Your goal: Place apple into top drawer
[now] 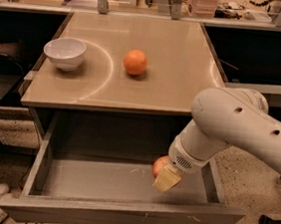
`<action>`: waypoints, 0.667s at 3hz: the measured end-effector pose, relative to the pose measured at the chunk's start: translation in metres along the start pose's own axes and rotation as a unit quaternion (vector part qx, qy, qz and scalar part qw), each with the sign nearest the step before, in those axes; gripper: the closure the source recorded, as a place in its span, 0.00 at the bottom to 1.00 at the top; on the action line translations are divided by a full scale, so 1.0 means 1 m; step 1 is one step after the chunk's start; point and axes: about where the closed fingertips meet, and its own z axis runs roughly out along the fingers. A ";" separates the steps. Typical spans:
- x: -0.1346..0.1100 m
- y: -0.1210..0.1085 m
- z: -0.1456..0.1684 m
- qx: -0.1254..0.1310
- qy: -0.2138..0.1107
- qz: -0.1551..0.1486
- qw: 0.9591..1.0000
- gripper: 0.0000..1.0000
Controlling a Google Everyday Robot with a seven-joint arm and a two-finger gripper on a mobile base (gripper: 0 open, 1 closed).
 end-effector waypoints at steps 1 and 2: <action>-0.015 -0.011 0.024 0.025 -0.017 0.017 0.999 1.00; -0.034 -0.032 0.039 0.049 -0.045 0.034 0.997 1.00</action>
Offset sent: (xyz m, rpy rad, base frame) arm 0.0815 0.0369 -0.0467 0.0734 -0.1732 -0.1612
